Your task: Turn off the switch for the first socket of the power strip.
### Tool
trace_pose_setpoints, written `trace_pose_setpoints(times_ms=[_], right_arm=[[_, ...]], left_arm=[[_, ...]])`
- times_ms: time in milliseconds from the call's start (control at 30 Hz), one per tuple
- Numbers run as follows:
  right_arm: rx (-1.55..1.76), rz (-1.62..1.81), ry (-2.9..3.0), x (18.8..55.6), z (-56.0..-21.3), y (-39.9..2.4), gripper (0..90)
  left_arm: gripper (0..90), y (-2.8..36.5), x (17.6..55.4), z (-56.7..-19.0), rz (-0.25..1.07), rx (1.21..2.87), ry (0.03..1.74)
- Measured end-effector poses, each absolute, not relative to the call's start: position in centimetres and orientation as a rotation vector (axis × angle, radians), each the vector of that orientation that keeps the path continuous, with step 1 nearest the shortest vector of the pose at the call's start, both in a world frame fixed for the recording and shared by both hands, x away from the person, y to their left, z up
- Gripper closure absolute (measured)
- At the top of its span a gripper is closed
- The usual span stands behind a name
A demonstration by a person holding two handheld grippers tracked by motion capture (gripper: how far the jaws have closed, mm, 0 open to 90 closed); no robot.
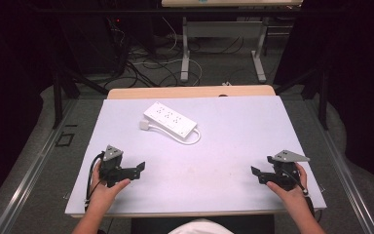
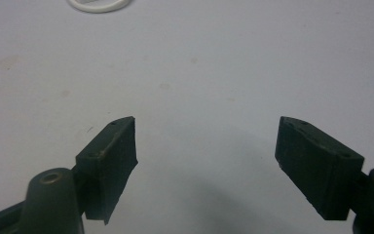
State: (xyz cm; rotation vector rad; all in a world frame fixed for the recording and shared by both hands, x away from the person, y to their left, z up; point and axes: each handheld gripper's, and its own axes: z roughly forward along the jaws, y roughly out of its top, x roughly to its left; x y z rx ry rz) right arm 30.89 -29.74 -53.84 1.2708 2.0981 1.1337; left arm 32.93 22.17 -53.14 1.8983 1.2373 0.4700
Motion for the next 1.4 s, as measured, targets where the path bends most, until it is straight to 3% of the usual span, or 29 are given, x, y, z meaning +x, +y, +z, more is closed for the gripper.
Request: trace_pose_setpoints(times_ms=[733,1167,1400], right_arm=[[1.240,1.161,2.094,30.7,-54.0,-30.0,16.9],[1.252,1.163,2.090,30.7,-54.1,-30.0,16.9],[1.265,1.166,2.088,30.7,-54.0,-29.8,16.9]], left_arm=[[20.5,22.1,33.0,-53.0,0.494,1.899,1.243],[23.8,21.8,34.5,-51.3,0.525,1.898,1.227],[34.0,21.3,35.5,-49.6,0.508,1.903,1.212]])
